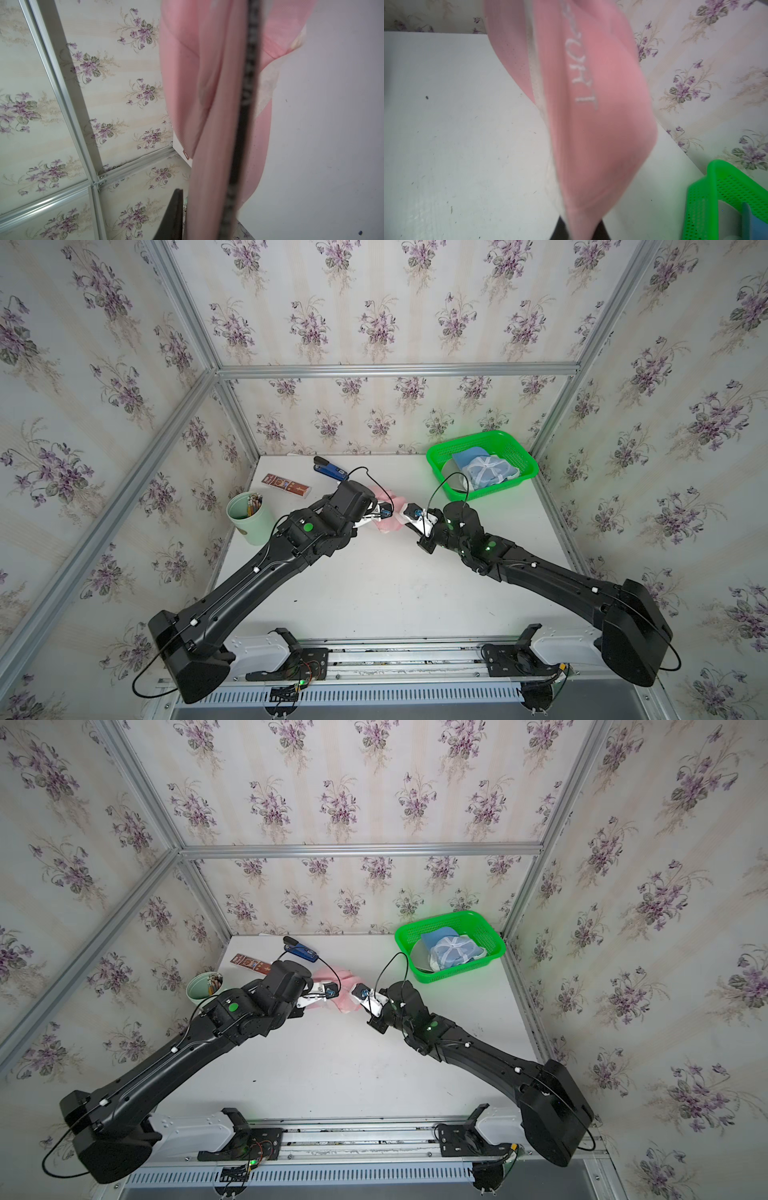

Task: Turn the baseball cap inside out
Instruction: Turn over the baseball cap.

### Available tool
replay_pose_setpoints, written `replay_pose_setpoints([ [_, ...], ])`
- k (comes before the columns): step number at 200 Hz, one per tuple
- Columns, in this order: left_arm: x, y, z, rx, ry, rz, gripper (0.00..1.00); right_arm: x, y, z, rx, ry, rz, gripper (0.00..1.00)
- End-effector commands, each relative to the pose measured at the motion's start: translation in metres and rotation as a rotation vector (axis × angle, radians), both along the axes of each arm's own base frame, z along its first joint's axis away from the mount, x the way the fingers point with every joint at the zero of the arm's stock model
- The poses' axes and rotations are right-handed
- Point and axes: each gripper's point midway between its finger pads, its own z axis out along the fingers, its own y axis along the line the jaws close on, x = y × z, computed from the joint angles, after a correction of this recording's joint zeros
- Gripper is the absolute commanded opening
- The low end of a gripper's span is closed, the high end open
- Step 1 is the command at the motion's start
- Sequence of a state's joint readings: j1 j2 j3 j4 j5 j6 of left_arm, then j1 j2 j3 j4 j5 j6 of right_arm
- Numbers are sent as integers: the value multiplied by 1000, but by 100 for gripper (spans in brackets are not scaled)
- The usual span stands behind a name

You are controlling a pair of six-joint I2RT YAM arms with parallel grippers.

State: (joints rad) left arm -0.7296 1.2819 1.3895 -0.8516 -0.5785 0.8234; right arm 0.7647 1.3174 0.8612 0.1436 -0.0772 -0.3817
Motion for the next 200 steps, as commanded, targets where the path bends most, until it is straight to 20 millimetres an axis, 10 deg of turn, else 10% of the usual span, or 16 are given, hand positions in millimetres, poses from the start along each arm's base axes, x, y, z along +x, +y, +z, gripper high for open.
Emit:
replay_pose_setpoints([
  [1, 9, 11, 17, -89, -68, 163, 17, 29, -18, 23, 149, 33, -253, 0],
  [68, 15, 9, 18, -321, -70, 415, 16, 81, -65, 71, 554, 108, -800, 0],
  [135, 14, 29, 38, -574, -209, 606, 16, 68, -4, 73, 580, 283, -516, 26],
  [200, 4, 6, 57, -726, -161, 416, 12, 31, -39, 66, 614, 147, -445, 51],
])
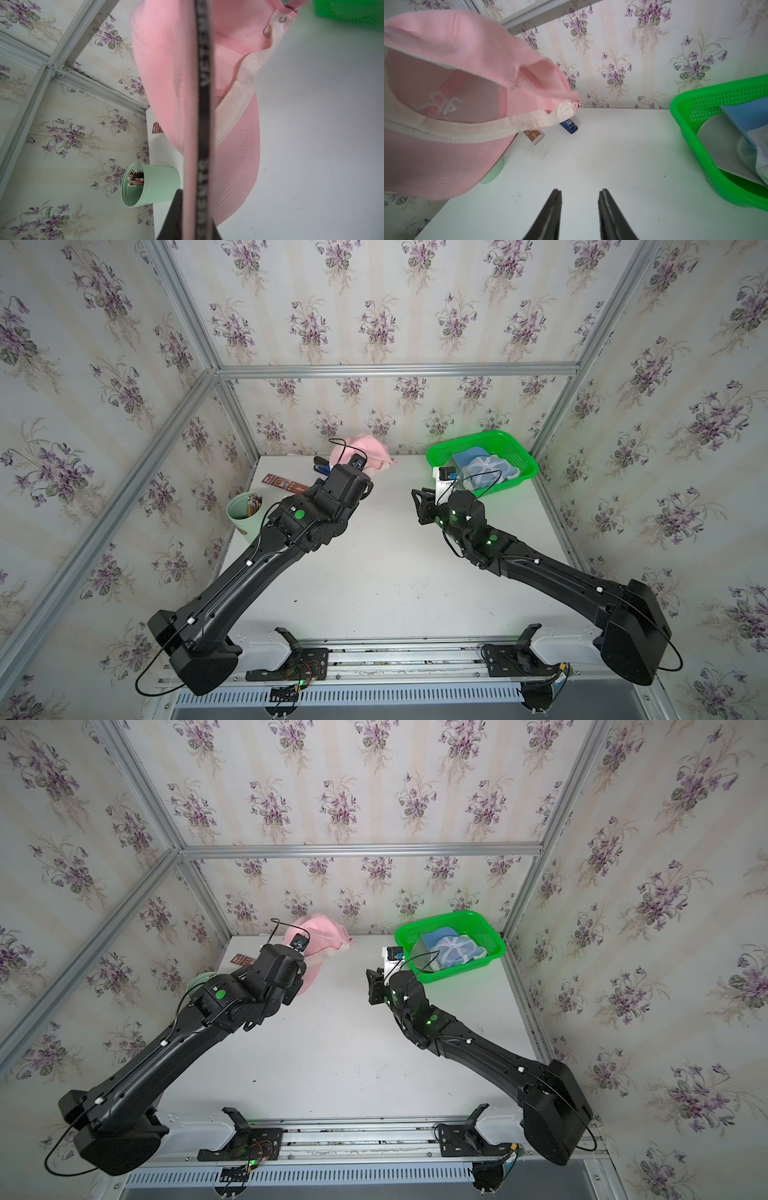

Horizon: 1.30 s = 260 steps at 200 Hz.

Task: Turn the baseball cap inside out
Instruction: Turn over the baseball cap.

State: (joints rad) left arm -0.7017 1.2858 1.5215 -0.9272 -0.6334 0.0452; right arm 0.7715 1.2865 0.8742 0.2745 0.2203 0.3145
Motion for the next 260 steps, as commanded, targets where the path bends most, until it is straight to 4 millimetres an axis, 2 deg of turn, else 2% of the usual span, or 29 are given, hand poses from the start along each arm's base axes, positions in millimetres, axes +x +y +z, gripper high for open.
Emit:
replay_pose_setpoints([
  [1, 1, -14, 15, -69, -48, -80, 12, -6, -8, 16, 29, -113, 3, 51],
  [17, -4, -18, 16, -79, -26, -117, 12, -11, -9, 12, 33, -161, 43, 60],
  [36, -12, -29, 12, -114, 34, -188, 12, -10, -12, 8, 67, -173, 102, 64],
  [61, -21, -41, 3, -159, 95, -251, 12, -13, -30, 14, 183, -238, 183, 68],
  [104, -22, -49, -3, -180, 141, -267, 11, -18, -13, 23, 178, -283, 294, 69],
  [137, -24, -54, 1, -214, 130, -291, 10, 0, -11, 17, 202, -257, 237, 69],
  [189, -29, -52, 9, -228, 125, -295, 10, 15, -18, 10, 209, -234, 174, 69],
  [229, -20, -36, 6, -163, 112, -200, 9, 0, -33, 23, 218, -262, 163, 68],
  [248, -20, -40, 5, -173, 134, -208, 9, -1, -41, 12, 175, -246, 135, 68],
  [257, -21, -44, 6, -188, 137, -220, 9, -2, -39, 5, 173, -229, 149, 68],
  [260, -21, -45, 7, -193, 138, -225, 8, 6, -49, 3, 172, -228, 123, 68],
])
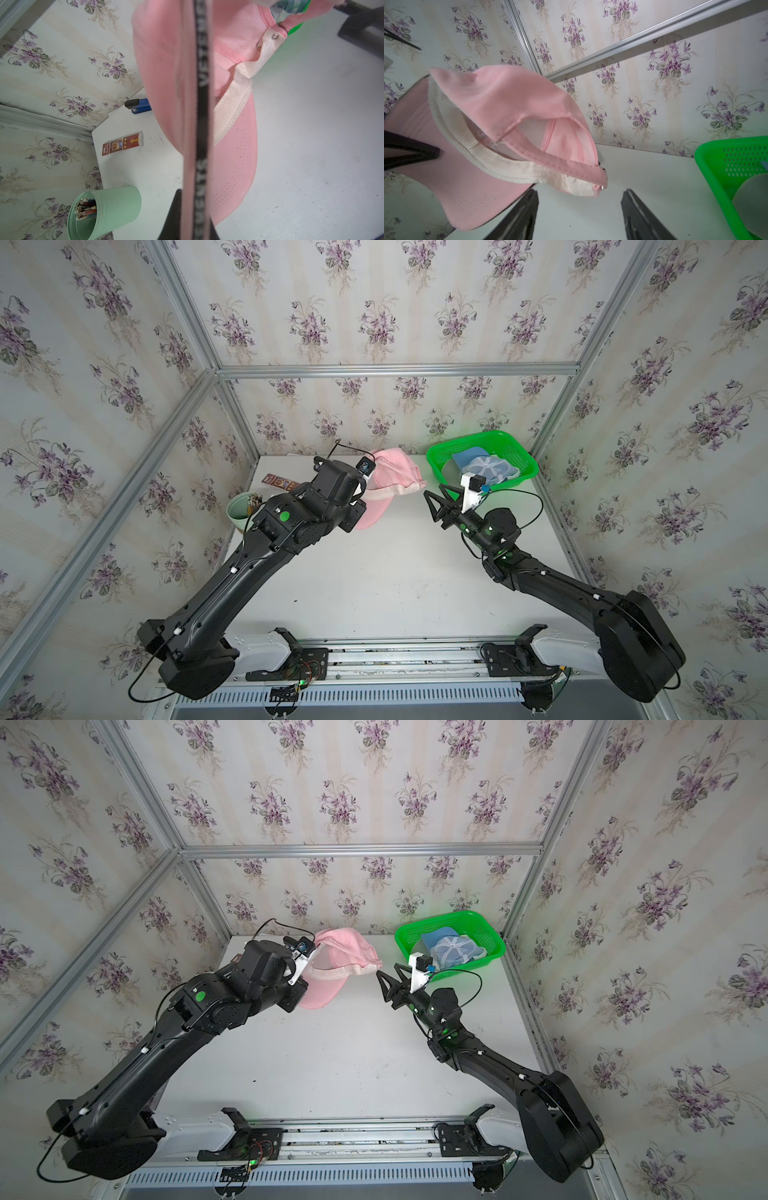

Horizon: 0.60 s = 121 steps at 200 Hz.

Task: Turn the baseball cap inside out
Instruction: Turn over the baseball cap.

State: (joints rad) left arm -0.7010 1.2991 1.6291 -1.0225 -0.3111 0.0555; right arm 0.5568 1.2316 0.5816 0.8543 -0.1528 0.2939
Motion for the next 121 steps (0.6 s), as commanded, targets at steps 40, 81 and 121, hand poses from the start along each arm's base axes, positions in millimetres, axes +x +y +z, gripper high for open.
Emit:
replay_pose_setpoints([
  [40, -7, -9, 18, -96, -4, -27, 8, 22, -3, -27, -27, 49, 8, 68],
  [81, -8, -12, 16, -92, 11, -49, 8, 25, 9, -19, -11, 20, 64, 68],
  [121, -9, -19, 13, -97, 35, -71, 8, 28, 22, -11, 13, 8, 126, 67],
])
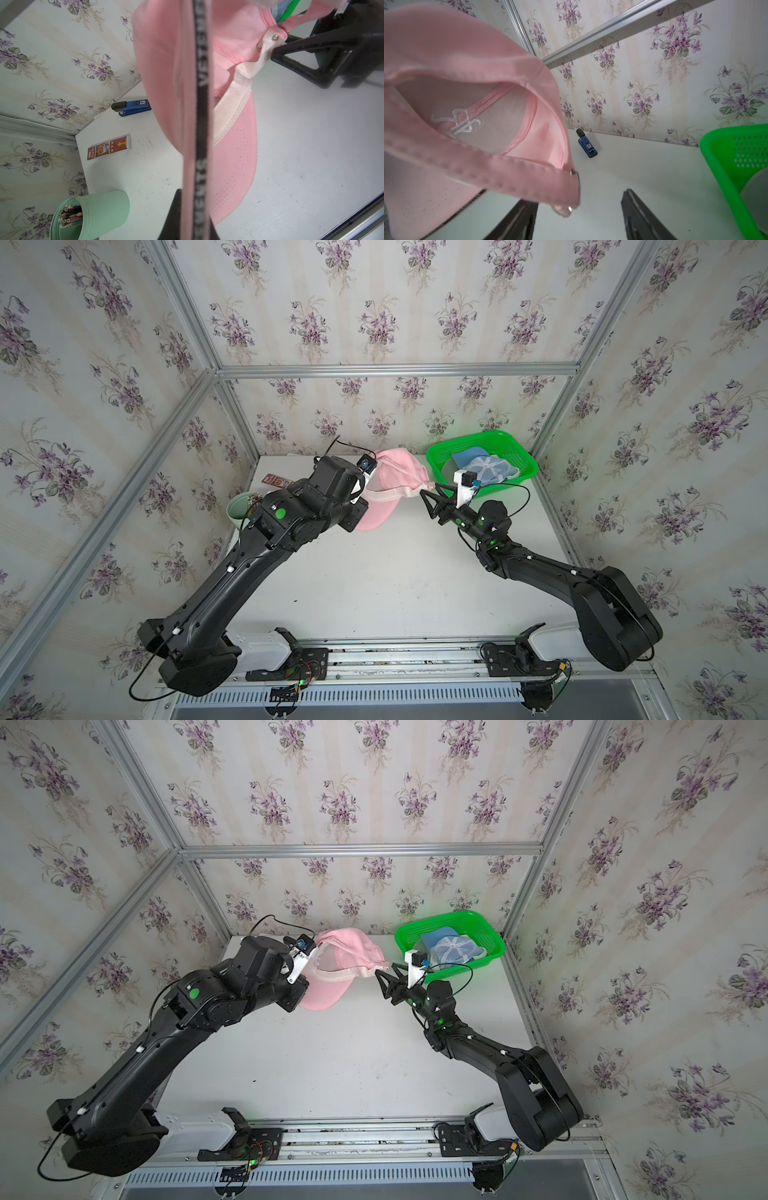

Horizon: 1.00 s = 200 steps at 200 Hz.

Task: Turn the baseball cap inside out
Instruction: Turn over the baseball cap.

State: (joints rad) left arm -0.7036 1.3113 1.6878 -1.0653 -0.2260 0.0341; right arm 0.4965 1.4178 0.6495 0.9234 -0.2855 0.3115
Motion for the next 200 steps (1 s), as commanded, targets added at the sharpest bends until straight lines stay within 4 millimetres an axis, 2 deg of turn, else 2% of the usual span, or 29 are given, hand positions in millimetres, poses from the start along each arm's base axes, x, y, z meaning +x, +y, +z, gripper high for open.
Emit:
replay_pose_setpoints([
  [1, 0, -8, 5, -34, -4, -21, 8, -2, 8, 15, 38, -38, 53, 67],
  [11, -1, -11, 6, -44, -1, -37, 8, 1, 12, 16, 42, -34, 64, 66],
  [19, -2, -14, 6, -50, 2, -49, 8, 3, 15, 16, 45, -28, 76, 60],
  [41, -4, -15, 6, -51, -1, -60, 8, 8, 21, 19, 63, -21, 97, 32],
  [56, -1, -10, 4, -23, -9, -32, 8, 10, 19, 23, 75, -17, 83, 17],
  [83, 6, -2, -9, 55, -8, 18, 8, 23, 6, 26, 96, 44, -24, 6],
  [104, 10, -2, -22, 154, -5, 37, 8, 35, -6, 23, 164, 133, -115, 4],
  [121, 10, -4, -29, 209, 7, 46, 9, 42, -3, 17, 200, 215, -150, 5],
  [122, 12, -6, -34, 220, 18, 46, 9, 43, -3, 17, 199, 221, -154, 5],
  [135, 16, -10, -42, 235, 41, 65, 8, 50, 1, 8, 173, 285, -195, 9],
  [141, 17, -10, -42, 229, 38, 73, 9, 54, 0, 3, 153, 306, -218, 11],
  [144, 18, -10, -41, 226, 35, 78, 9, 47, 14, 0, 138, 321, -193, 12],
  [156, 20, -9, -37, 208, 15, 98, 9, 45, 21, -8, 107, 349, -194, 18],
  [200, 26, -3, -26, 153, -22, 134, 9, 38, 18, -23, 50, 390, -212, 38],
])
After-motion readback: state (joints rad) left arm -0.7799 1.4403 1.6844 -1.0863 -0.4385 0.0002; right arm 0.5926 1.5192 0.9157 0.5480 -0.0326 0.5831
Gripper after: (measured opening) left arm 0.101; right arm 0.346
